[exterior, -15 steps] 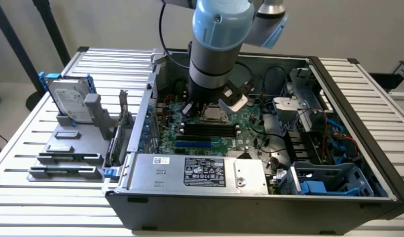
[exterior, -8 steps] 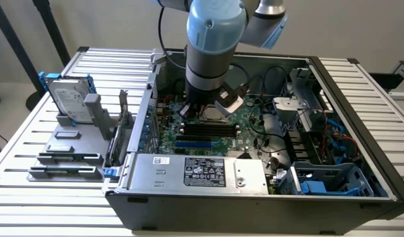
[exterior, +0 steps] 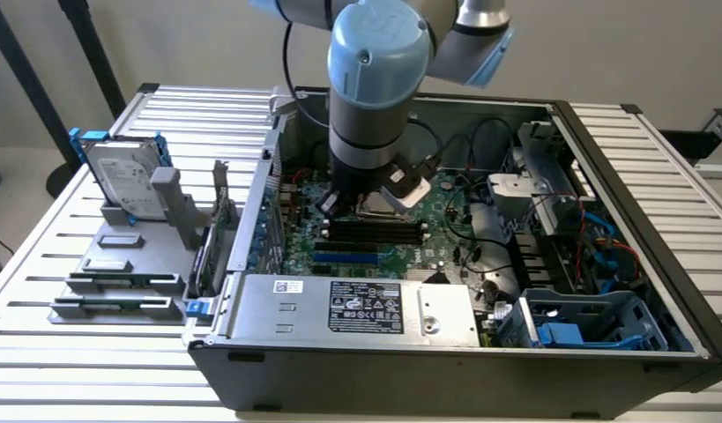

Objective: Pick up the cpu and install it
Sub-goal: 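Install the second cpu locking lever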

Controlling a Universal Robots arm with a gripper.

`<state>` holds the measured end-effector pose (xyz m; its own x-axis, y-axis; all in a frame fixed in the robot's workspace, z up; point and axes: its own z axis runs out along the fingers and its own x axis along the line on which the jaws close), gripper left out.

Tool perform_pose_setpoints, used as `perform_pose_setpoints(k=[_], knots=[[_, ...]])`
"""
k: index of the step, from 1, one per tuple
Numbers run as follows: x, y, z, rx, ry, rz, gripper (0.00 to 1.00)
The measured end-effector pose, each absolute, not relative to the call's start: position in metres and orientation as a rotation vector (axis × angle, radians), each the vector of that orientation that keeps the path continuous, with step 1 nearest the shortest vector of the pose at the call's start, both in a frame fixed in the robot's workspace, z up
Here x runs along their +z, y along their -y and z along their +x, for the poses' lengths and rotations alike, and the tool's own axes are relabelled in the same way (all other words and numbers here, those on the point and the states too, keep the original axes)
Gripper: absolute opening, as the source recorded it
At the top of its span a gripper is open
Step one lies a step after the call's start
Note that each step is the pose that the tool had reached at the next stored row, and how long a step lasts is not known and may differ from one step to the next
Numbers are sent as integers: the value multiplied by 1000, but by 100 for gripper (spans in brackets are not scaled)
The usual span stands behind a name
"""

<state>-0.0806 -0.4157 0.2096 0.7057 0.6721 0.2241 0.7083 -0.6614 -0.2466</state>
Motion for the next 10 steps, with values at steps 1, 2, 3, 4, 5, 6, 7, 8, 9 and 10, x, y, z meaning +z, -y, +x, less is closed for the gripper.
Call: perform_pose_setpoints(k=[1, 2, 3, 4, 5, 6, 7, 8, 9, 10], knots=[[208, 416, -81, -165, 1085, -2600, 11], [206, 416, -82, -169, 1086, -2601, 11], [205, 416, -82, -172, 1087, -2602, 11], [204, 416, -83, -175, 1088, -2602, 11], [202, 416, -83, -177, 1088, -2602, 11], [201, 416, -83, -180, 1089, -2603, 11], [201, 416, -83, -182, 1089, -2603, 11], [200, 416, -83, -183, 1090, -2603, 11], [199, 416, -83, -185, 1090, -2603, 11], [199, 416, -83, -187, 1090, -2603, 11]])
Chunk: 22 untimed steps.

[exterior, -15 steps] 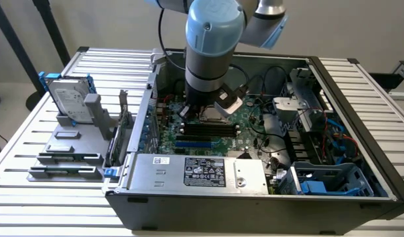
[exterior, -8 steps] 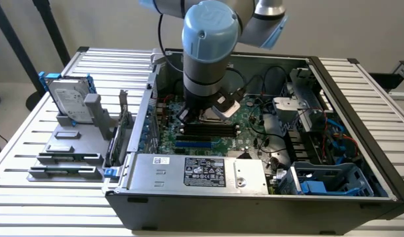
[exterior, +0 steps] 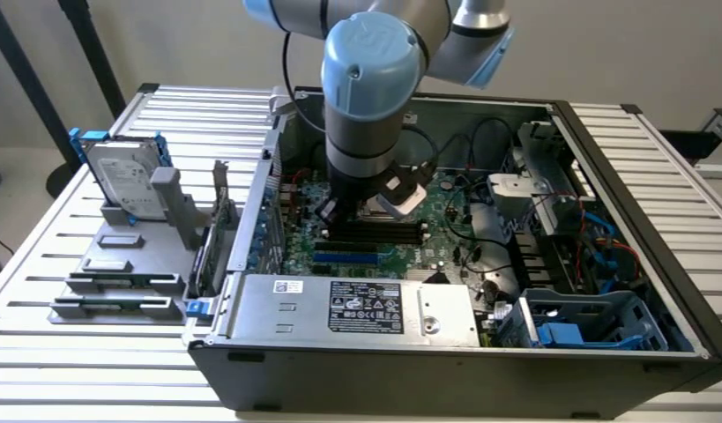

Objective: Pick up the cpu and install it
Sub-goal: 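Install the second cpu locking lever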

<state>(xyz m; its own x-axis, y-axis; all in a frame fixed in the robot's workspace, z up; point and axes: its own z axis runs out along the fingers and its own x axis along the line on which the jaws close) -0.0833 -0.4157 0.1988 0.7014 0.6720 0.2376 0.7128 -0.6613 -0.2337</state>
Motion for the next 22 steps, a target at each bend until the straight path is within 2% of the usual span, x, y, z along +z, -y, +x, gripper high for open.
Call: perform_pose_setpoints(k=[22], knots=[[192, 410, -85, -198, 1090, -2599, 11]])
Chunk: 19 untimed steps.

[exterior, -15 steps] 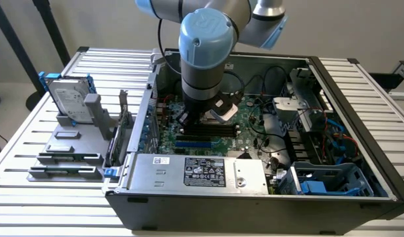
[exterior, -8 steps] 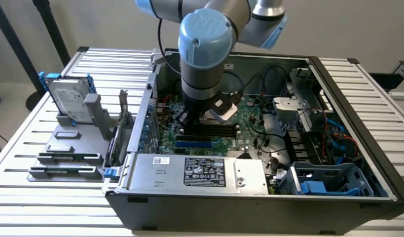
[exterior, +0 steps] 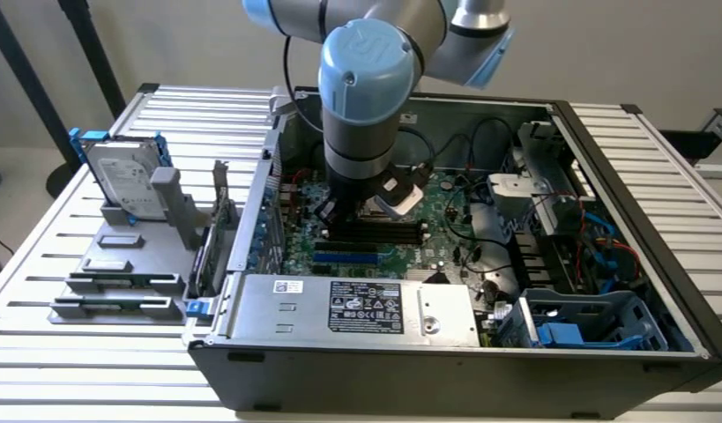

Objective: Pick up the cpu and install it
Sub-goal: 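Install the second cpu locking lever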

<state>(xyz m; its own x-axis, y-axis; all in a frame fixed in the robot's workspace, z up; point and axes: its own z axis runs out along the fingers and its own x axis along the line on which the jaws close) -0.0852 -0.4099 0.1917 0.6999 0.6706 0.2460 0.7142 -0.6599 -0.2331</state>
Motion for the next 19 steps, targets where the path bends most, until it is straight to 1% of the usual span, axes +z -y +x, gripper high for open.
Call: perform_pose_setpoints(k=[5, 11, 14, 19], knots=[[192, 409, -85, -195, 1089, -2599, 11], [195, 409, -85, -165, 1081, -2595, 11], [201, 409, -85, -153, 1077, -2595, 11], [211, 403, -85, -150, 1078, -2596, 11]])
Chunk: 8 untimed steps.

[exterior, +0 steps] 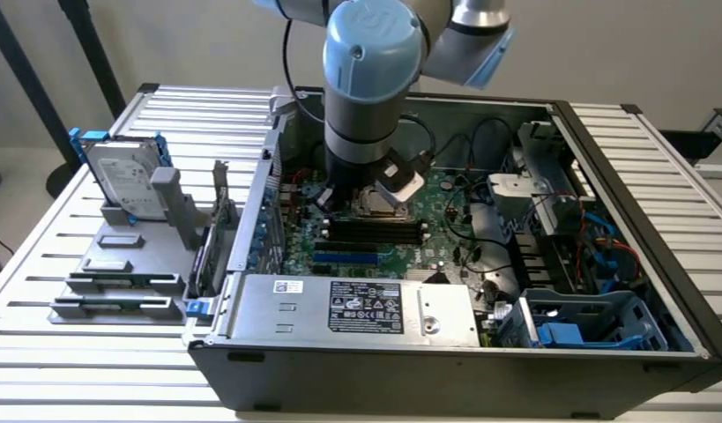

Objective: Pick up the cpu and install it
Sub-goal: 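Install the second cpu locking lever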

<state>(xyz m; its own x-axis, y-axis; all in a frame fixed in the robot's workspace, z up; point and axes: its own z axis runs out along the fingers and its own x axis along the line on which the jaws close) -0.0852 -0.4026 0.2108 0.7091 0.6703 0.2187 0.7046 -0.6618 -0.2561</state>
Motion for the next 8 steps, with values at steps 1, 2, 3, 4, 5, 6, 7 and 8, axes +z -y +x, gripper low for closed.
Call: perform_pose_setpoints(k=[1, 2, 3, 4, 5, 6, 7, 8], knots=[[212, 399, -85, -150, 1078, -2597, 11], [213, 394, -85, -148, 1079, -2599, 11], [214, 390, -85, -147, 1079, -2600, 11], [215, 387, -85, -146, 1080, -2602, 11], [215, 383, -85, -145, 1082, -2602, 11], [216, 381, -85, -144, 1086, -2602, 11], [216, 379, -86, -141, 1094, -2602, 11], [216, 378, -86, -138, 1103, -2602, 11]])
